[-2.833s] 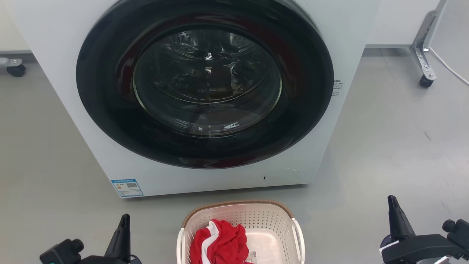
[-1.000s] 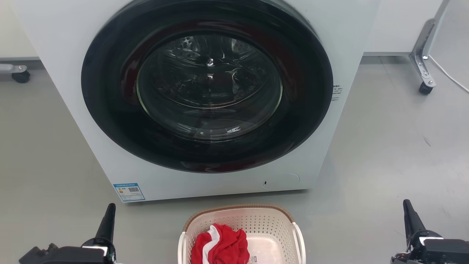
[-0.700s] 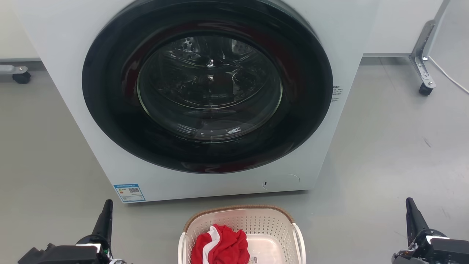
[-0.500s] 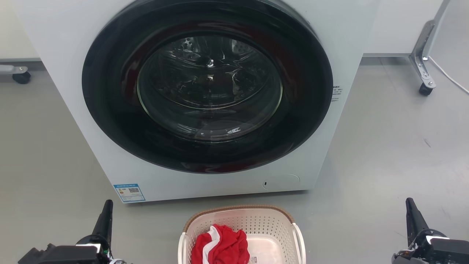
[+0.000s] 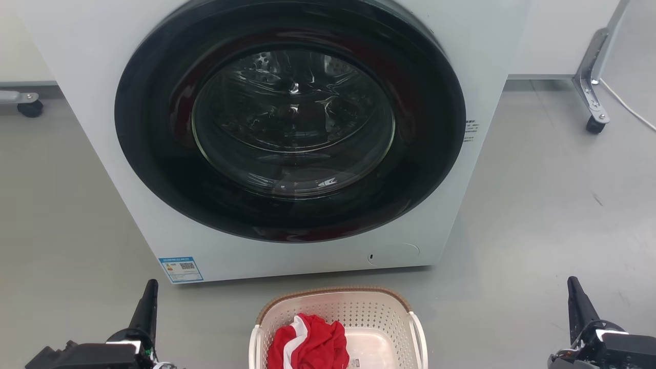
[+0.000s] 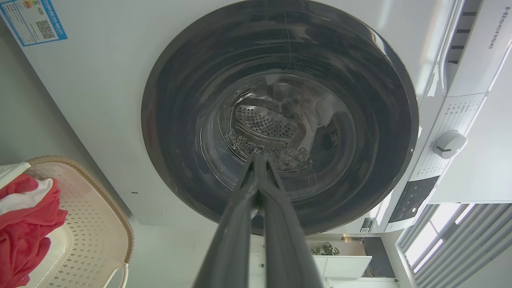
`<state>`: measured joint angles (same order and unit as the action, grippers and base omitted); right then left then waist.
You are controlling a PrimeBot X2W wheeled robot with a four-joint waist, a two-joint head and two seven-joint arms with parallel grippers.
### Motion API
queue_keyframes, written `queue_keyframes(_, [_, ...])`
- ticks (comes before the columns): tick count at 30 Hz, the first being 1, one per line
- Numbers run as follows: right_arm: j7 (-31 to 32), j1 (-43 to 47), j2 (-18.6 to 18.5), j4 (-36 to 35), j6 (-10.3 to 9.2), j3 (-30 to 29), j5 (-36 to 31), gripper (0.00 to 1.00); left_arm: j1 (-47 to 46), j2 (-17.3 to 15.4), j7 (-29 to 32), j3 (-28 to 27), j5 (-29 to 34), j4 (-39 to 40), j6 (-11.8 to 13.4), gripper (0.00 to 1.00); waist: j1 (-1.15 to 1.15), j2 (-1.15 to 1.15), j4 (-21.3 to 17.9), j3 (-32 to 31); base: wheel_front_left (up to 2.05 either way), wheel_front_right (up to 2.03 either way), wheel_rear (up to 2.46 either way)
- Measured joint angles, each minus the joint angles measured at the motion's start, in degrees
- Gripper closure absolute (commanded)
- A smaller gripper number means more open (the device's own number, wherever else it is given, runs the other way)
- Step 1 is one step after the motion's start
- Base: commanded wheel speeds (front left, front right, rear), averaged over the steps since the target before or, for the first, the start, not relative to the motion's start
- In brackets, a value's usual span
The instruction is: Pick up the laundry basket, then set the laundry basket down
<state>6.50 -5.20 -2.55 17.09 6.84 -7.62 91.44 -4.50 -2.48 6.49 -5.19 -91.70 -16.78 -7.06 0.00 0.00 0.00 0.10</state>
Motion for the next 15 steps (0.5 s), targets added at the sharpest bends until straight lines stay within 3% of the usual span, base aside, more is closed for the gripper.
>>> queue_keyframes(15, [0.0, -0.01, 0.01, 0.01, 0.0, 0.0, 0.01, 1.0, 0.0, 0.0, 0.0, 0.0, 0.0, -0.03, -0.01, 1.0, 0.0, 0.0, 0.0, 0.0, 0.0, 0.0, 0.0])
